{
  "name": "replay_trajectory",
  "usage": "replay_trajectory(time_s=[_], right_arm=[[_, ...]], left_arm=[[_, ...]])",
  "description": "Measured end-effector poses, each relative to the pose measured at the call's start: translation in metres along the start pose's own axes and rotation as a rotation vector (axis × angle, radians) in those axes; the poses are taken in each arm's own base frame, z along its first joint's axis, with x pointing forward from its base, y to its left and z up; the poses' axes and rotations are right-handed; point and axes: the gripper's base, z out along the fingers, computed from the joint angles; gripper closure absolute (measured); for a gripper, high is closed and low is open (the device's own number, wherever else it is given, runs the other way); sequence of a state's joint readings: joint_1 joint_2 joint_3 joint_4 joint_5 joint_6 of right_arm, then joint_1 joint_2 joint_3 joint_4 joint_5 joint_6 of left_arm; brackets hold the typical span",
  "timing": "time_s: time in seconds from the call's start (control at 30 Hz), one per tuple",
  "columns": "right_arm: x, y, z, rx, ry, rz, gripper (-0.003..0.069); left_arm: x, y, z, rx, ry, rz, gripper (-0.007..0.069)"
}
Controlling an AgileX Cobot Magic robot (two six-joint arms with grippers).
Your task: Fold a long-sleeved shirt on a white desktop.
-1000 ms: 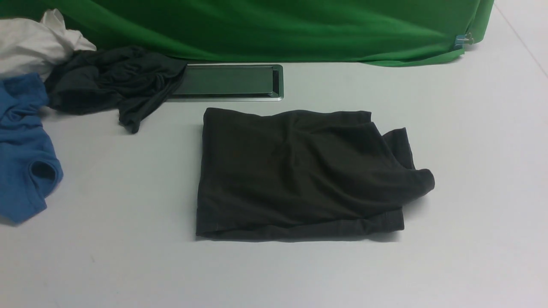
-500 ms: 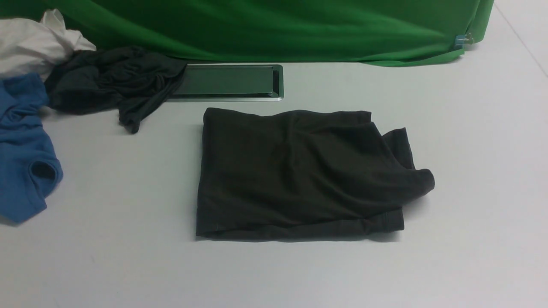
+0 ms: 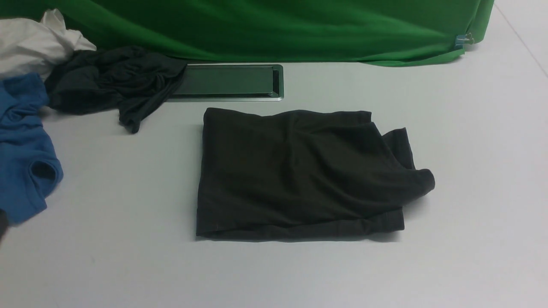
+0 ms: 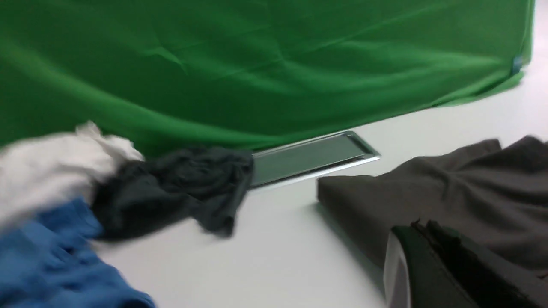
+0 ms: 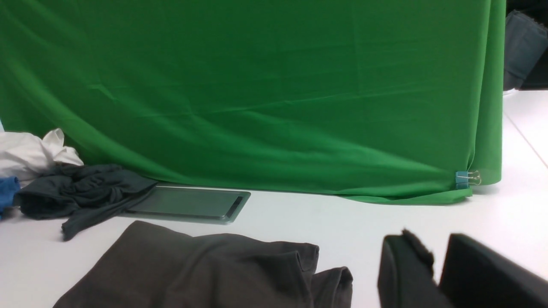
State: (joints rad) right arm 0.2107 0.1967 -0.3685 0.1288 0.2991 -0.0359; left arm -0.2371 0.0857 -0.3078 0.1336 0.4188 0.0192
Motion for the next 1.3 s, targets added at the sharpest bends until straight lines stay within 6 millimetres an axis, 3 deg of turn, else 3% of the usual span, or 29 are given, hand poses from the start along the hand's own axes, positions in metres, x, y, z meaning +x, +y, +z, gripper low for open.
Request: replay_trajectory(time_s=[0.03, 0.07, 0.13, 0.47, 1.3], right_arm=[[0.0, 0.0, 0.0, 0.0, 0.0, 0.0, 0.0525], [0.0, 0.0, 0.0, 0.0, 0.0, 0.0, 0.0526], [0.0, 0.0, 0.0, 0.0, 0.0, 0.0, 0.0522], [0.0, 0.0, 0.0, 0.0, -0.001, 0.0, 0.0495], [0.0, 0.0, 0.0, 0.0, -0.001, 0.0, 0.0441]], left_arm=[[0.012, -0.001, 0.006, -0.015, 0.015, -0.048, 0.0606], [0.012, -0.001, 0.006, -0.015, 0.015, -0.049, 0.0606], [0.039, -0.002, 0.014, -0.079, 0.086, -0.134, 0.0606], [0.088, -0.002, 0.017, -0.205, 0.134, -0.173, 0.0606], [0.085, 0.0, 0.017, -0.244, 0.09, -0.13, 0.0606]])
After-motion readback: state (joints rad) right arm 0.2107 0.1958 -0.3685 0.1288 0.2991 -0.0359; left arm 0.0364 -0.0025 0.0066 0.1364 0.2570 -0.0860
